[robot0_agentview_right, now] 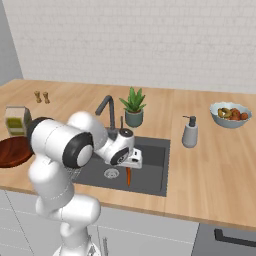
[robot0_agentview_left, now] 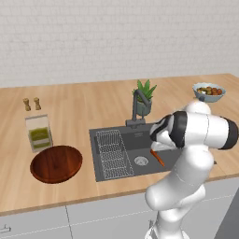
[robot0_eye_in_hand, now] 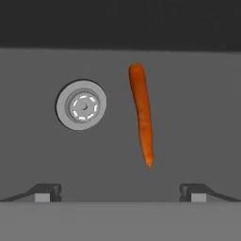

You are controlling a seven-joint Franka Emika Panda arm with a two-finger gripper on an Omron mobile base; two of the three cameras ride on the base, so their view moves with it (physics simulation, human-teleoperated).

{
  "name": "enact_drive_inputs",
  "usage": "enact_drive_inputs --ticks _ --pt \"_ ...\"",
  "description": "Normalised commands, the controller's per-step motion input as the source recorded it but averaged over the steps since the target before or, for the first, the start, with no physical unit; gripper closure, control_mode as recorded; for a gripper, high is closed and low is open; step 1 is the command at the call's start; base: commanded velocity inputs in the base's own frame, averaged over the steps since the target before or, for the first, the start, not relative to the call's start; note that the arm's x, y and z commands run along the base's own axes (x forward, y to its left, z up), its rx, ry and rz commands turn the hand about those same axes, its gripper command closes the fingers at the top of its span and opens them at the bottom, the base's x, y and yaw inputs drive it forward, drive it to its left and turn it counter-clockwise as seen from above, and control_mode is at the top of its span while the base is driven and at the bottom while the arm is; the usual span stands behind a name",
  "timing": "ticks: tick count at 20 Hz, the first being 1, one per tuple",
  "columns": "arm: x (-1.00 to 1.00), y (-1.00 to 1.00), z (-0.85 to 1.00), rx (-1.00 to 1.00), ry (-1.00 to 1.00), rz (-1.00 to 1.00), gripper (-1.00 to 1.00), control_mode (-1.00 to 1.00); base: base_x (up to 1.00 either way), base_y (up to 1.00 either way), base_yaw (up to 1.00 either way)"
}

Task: Pick the carrot from the sink and place it in the bowl. Then pick the bowl and place it in the microwave. Then close the microwave door and press the start button.

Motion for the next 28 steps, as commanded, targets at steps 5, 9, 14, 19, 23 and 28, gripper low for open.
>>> enact_drive_inputs --ticks 5,9,14,19,23,28 --pt "0.26 -0.16 -0.18 0.04 0.01 0.00 -1.00 -1.00 0.00 0.00 0.00" --pt "0.25 -0.16 -0.20 0.04 0.01 0.00 -1.00 -1.00 0.00 0.00 0.00" --pt "0.18 0.00 -0.32 0.00 0.00 0.00 -1.00 -1.00 0.00 0.00 0.00" --pt "0.23 0.01 -0.33 0.00 0.00 0.00 -1.00 -1.00 0.00 0.00 0.00" --pt "0.25 0.00 -0.30 0.00 0.00 0.00 -1.00 -1.00 0.00 0.00 0.00" --pt "0.20 0.00 -0.33 0.00 0.00 0.00 -1.00 -1.00 0.00 0.00 0.00"
